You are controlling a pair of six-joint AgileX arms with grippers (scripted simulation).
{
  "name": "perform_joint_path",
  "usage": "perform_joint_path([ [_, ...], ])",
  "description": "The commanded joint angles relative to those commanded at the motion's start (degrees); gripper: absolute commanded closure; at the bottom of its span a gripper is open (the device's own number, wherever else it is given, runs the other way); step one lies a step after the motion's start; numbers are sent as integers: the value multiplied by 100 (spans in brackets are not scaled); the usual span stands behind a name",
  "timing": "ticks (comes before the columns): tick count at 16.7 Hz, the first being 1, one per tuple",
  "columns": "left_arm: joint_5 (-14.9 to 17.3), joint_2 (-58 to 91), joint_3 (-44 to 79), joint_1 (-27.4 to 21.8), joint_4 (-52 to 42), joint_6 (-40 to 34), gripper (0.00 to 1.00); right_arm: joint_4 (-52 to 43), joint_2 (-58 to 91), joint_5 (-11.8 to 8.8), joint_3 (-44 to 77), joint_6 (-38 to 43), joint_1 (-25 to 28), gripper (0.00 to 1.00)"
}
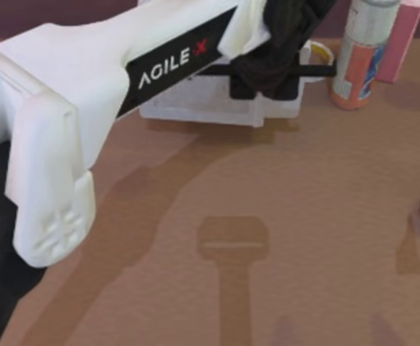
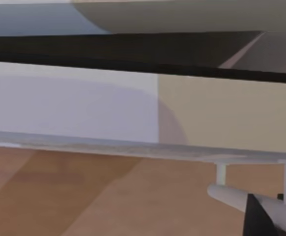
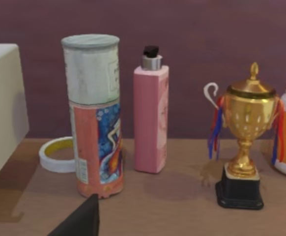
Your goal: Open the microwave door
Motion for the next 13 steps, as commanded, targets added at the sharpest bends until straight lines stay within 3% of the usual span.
perform_joint_path([
  [13,13,-78,-147,12,72,64,100,0,0,0,0,0,0,0],
])
